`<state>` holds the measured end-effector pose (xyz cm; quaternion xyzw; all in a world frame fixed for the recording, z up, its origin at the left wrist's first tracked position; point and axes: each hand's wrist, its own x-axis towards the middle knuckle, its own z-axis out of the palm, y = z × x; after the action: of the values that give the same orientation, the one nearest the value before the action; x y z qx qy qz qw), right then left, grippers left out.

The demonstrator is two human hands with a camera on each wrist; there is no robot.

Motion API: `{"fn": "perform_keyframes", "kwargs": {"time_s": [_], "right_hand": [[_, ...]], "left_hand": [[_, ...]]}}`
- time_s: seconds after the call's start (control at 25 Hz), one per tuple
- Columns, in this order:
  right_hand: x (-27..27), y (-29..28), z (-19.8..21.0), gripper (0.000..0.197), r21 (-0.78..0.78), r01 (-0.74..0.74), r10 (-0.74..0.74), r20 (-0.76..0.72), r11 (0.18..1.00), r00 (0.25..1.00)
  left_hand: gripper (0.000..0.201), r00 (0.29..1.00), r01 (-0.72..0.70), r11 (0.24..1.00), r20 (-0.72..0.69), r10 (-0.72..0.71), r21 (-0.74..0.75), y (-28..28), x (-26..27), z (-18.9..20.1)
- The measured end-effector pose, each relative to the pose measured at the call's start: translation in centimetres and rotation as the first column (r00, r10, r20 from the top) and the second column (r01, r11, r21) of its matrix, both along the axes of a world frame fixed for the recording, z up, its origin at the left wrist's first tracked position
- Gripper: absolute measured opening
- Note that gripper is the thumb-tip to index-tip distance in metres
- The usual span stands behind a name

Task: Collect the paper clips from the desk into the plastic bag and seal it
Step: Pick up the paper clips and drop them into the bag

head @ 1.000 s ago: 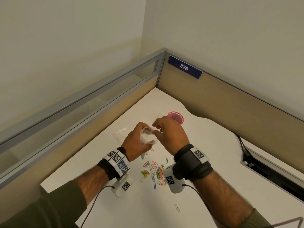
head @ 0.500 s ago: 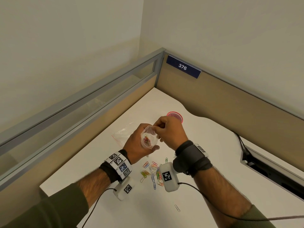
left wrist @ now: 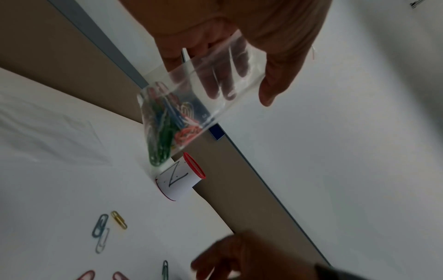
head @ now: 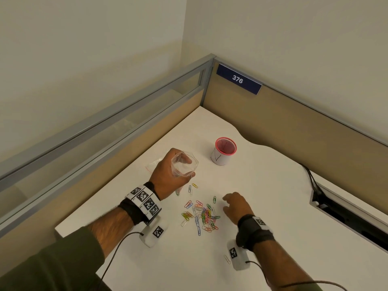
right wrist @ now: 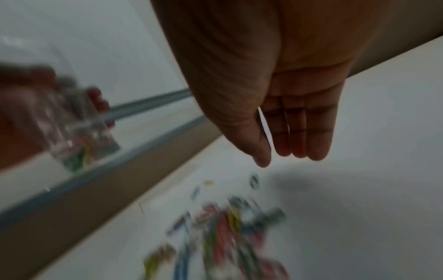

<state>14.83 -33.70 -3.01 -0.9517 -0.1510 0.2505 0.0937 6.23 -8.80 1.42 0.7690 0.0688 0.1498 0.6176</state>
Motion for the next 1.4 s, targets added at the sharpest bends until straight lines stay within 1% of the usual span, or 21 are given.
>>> {"fn": "perform_keyframes", "kwargs": {"time_s": [0.04, 0.08, 0.16, 0.2, 0.28, 0.32, 0.36, 0.48, 0.56, 0.68, 0.84, 0.88, 1.0, 1.08, 1.12, 1.2, 1.24, 1.28, 1.32, 1.4], "right_hand": [[-0.9, -0.4, -1.4, 0.034, -0.047, 0.000, 0.000, -0.010, 0.999, 1.000], [-1.8, -0.3, -2.3, 0.034, -0.054, -0.006, 0.006, 0.004, 0.999, 1.000], [-3.2, 0.5, -3.2, 0.031, 0.001, -0.044, 0.044, 0.012, 0.999, 0.999], [-3.8, 0.7, -3.3, 0.029, 0.047, -0.063, 0.064, -0.012, 0.997, 0.998], [-4.2, -0.3, -3.2, 0.027, 0.130, -0.065, 0.074, -0.069, 0.989, 0.995], [-4.3, -1.6, -3.1, 0.028, 0.144, -0.072, 0.084, -0.082, 0.987, 0.993], [-4.3, -3.2, -2.9, 0.031, 0.133, -0.092, 0.105, -0.094, 0.987, 0.990], [-4.8, -7.5, -2.0, 0.049, -0.008, -0.166, 0.163, -0.154, 0.986, 0.975], [-5.5, -8.5, -1.6, 0.057, -0.072, -0.183, 0.167, -0.177, 0.981, 0.970], [-5.9, -7.5, -2.1, 0.061, -0.101, -0.218, 0.200, -0.163, 0.971, 0.966], [-4.6, -4.1, -2.4, 0.058, -0.092, -0.184, 0.181, -0.033, 0.979, 0.983], [-4.2, -3.2, -2.5, 0.054, -0.073, -0.167, 0.167, -0.008, 0.983, 0.986], [-3.2, -1.3, -2.8, 0.031, 0.041, -0.072, 0.071, 0.033, 0.997, 0.997], [-2.8, -1.3, -2.9, 0.026, 0.095, -0.047, 0.045, 0.015, 0.994, 0.999], [-2.7, -1.5, -3.0, 0.033, 0.099, -0.065, 0.067, -0.016, 0.993, 0.998], [-3.1, -1.8, -2.8, 0.063, 0.081, -0.171, 0.177, -0.070, 0.982, 0.982], [-3.3, -1.8, -2.7, 0.073, 0.065, -0.227, 0.231, -0.078, 0.972, 0.970], [-3.6, -1.6, -2.8, 0.076, 0.055, -0.260, 0.264, -0.074, 0.964, 0.962], [-3.9, -1.3, -3.0, 0.074, 0.052, -0.267, 0.271, -0.065, 0.962, 0.961], [-3.9, -0.3, -3.5, 0.057, 0.065, -0.231, 0.233, -0.033, 0.971, 0.972]], "left_hand": [[0.046, 1.000, 0.001, 1.000, -0.001, -0.001, 0.003, 0.1, -0.1, -0.1], [0.046, 1.000, 0.000, 1.000, -0.002, 0.000, 0.006, 0.2, -0.2, -0.2], [0.046, 1.000, -0.003, 1.000, -0.010, 0.003, 0.010, 0.3, -0.5, -0.4], [0.046, 1.000, -0.003, 1.000, -0.013, 0.003, 0.010, 0.3, -0.6, -0.4], [0.046, 1.000, -0.006, 1.000, -0.016, 0.006, 0.010, 0.5, -0.8, -0.3], [0.045, 1.000, -0.004, 1.000, -0.016, 0.005, 0.011, 0.5, -0.8, -0.2], [0.045, 1.000, -0.003, 1.000, -0.014, 0.003, 0.013, 0.5, -0.8, -0.1], [0.045, 1.000, -0.002, 1.000, -0.015, 0.003, 0.024, 0.3, -0.7, 0.0], [0.046, 1.000, 0.002, 1.000, -0.018, -0.002, 0.027, 0.0, -0.6, 0.1], [0.046, 1.000, 0.004, 1.000, -0.014, -0.003, 0.031, -0.4, -0.8, 0.2], [0.048, 1.000, -0.007, 0.998, -0.030, 0.008, 0.055, -0.5, -1.3, 0.6], [0.049, 0.999, -0.012, 0.998, -0.036, 0.014, 0.059, -0.4, -1.4, 0.7], [0.049, 0.999, -0.023, 0.997, -0.036, 0.026, 0.073, 0.1, -1.7, 0.9], [0.048, 0.999, -0.033, 0.996, -0.031, 0.035, 0.080, 0.3, -1.8, 1.0], [0.048, 0.999, -0.039, 0.996, -0.030, 0.042, 0.085, 0.4, -1.9, 1.1], [0.048, 0.998, -0.046, 0.995, -0.037, 0.050, 0.094, 0.6, -1.9, 1.0], [0.048, 0.998, -0.048, 0.995, -0.040, 0.052, 0.092, 0.5, -1.9, 0.9], [0.047, 0.998, -0.049, 0.995, -0.043, 0.053, 0.090, 0.5, -1.9, 0.8], [0.047, 0.998, -0.047, 0.995, -0.044, 0.051, 0.088, 0.4, -2.0, 0.6], [0.046, 0.998, -0.043, 0.995, -0.043, 0.047, 0.085, 0.1, -1.9, 0.4]]}}
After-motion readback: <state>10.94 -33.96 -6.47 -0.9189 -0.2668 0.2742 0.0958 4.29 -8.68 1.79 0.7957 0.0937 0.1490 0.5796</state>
